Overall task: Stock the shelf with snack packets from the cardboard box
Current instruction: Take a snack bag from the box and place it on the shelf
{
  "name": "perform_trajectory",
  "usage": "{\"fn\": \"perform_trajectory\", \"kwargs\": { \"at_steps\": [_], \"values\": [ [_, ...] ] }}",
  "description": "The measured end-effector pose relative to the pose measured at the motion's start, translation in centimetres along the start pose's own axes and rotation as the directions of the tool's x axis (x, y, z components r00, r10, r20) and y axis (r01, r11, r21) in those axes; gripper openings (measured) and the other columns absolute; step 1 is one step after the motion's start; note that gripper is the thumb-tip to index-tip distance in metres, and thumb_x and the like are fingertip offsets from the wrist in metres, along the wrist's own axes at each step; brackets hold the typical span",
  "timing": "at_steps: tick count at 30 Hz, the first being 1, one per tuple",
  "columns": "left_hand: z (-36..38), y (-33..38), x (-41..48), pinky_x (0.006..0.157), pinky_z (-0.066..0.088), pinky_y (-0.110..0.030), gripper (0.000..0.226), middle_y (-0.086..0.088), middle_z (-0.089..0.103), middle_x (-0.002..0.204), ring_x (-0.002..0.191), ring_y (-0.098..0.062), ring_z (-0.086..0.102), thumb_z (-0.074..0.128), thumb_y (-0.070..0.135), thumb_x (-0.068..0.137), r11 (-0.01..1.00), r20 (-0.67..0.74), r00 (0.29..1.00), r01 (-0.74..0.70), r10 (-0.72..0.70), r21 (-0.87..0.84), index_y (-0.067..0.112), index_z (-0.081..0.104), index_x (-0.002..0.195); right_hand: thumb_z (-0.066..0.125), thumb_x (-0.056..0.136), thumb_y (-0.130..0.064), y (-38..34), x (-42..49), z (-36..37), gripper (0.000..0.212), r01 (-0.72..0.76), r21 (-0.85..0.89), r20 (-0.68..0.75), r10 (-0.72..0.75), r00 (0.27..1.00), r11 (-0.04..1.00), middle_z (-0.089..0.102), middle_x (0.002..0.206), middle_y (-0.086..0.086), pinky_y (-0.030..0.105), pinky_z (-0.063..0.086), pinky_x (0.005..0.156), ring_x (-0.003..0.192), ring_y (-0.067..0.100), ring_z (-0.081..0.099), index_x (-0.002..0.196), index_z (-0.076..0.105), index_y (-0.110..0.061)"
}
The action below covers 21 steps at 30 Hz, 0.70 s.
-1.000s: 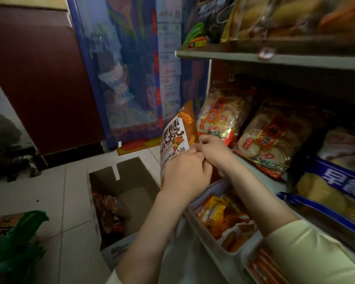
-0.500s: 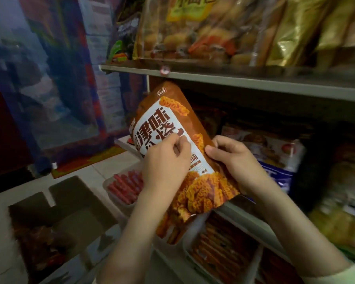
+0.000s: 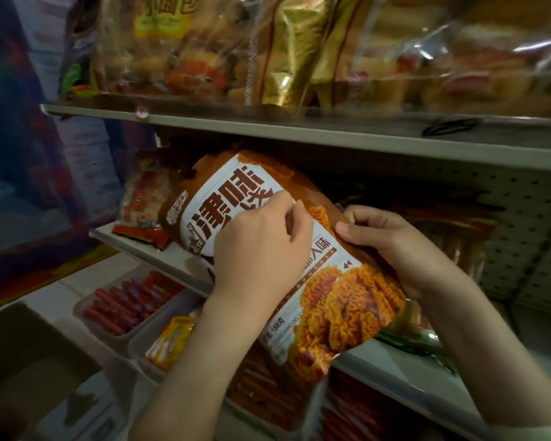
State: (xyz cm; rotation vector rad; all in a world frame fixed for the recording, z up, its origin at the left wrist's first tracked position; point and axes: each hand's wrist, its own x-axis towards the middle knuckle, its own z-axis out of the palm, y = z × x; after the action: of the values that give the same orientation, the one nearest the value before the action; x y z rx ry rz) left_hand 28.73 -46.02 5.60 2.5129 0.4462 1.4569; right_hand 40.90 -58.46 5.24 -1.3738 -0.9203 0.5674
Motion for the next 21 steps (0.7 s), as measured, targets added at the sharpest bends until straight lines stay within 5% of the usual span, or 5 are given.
{"fn": "perform_trajectory", "kwargs": {
  "at_steps": [3,8,13,16,21],
  "values": [
    [0.2,3.6,0.1,0.04,0.009,-0.013,0.032,0.012,0.022,0.042,0.034,-0.001,0.023,0.047,0.029,0.092,0.993,0.014,0.993,-0.117,0.117,0.031,0.025,0.035,0.062,0.064,0.076,-0.014,-1.2,-2.0,-2.7,0.018,0.001,0.014,-0.013,-0.001,1.0,1.0,0.053,0.062,0.004,0.018,0.042,0.047,0.051,0.011,0.051,0.071,0.048,-0.009],
    [0.4,9.2,-0.2,0.041,0.008,-0.013,0.027,0.013,0.021,0.045,0.036,-0.001,0.017,0.042,0.032,0.092,0.964,0.063,0.962,-0.266,0.264,0.013,0.026,0.033,0.067,0.064,0.075,-0.016,-2.0,-5.7,-7.5,0.013,0.016,0.031,-0.003,-0.016,1.0,0.999,0.055,0.066,0.006,0.024,0.041,0.053,0.059,0.015,0.052,0.071,0.055,-0.01],
    [1.8,14.3,-1.6,0.04,0.026,-0.017,0.015,0.011,0.05,0.06,0.046,-0.006,0.045,0.05,0.031,0.09,0.909,0.066,0.907,-0.41,0.415,-0.081,0.019,0.059,0.091,0.088,0.055,-0.04,-2.6,-9.7,-12.5,0.044,-0.027,0.007,0.006,0.027,1.0,1.0,0.057,0.069,0.009,0.024,0.045,0.057,0.062,0.017,0.055,0.074,0.061,-0.01],
    [2.9,16.7,-2.3,0.053,0.039,-0.025,0.027,0.003,0.061,0.082,0.071,-0.014,0.058,0.059,0.029,0.086,0.877,0.062,0.877,-0.471,0.477,-0.09,0.017,0.061,0.11,0.09,0.048,-0.046,-2.6,-12.4,-15.7,0.064,-0.079,-0.072,-0.103,0.071,0.992,0.994,0.054,0.074,0.015,0.026,0.043,0.058,0.066,0.021,0.053,0.083,0.06,-0.002],
    [4.9,19.9,-3.3,0.081,0.039,-0.035,0.031,-0.001,0.066,0.099,0.093,-0.022,0.056,0.051,0.034,0.088,0.819,0.153,0.806,-0.546,0.571,-0.177,0.017,0.065,0.109,0.093,0.042,-0.039,-2.4,-17.0,-20.1,0.083,-0.152,-0.023,-0.199,0.144,0.969,0.988,0.053,0.076,0.017,0.03,0.045,0.058,0.066,0.024,0.054,0.092,0.052,0.013]
  ]
}}
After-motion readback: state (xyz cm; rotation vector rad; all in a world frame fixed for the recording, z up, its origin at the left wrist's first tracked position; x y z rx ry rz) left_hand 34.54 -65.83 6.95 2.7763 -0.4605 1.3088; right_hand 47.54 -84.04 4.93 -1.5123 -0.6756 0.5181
